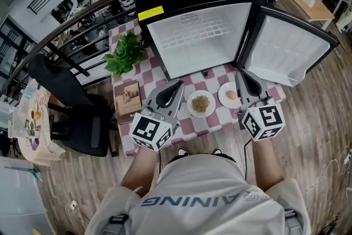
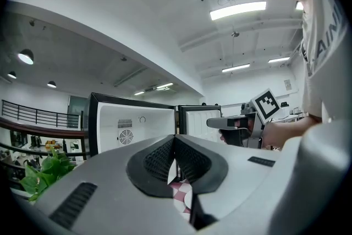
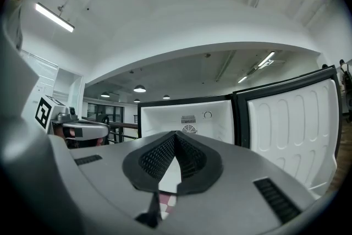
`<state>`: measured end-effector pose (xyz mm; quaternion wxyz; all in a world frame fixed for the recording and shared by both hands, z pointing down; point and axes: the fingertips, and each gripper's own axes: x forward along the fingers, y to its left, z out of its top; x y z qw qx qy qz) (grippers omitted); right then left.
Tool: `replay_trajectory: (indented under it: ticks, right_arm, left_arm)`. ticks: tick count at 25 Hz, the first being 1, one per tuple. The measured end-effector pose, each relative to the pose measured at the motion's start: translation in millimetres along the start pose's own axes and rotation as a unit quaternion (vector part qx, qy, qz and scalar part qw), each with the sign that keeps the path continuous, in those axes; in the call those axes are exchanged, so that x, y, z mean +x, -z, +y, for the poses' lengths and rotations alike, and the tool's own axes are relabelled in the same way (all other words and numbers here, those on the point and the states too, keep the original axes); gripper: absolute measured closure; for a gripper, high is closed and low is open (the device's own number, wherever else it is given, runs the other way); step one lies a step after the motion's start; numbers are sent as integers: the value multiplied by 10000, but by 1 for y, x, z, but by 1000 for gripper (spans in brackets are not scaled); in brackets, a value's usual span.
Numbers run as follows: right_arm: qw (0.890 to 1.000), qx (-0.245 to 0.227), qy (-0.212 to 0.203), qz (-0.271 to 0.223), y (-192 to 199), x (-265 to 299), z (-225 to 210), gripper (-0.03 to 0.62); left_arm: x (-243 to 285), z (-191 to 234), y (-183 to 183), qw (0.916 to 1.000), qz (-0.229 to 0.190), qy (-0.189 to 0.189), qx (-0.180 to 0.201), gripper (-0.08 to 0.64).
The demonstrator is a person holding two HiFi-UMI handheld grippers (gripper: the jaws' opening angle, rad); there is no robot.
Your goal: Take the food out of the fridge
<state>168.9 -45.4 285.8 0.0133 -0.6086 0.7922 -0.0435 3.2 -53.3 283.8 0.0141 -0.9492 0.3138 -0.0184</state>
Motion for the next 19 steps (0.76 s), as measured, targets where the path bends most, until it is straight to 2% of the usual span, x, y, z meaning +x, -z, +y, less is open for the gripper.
replay_trajectory:
  ticks: [19]
  right_arm:
    - [9999, -93, -75, 79, 3, 1, 1, 572]
  left_arm:
    - [1, -4, -1, 10000, -29, 34, 35, 554]
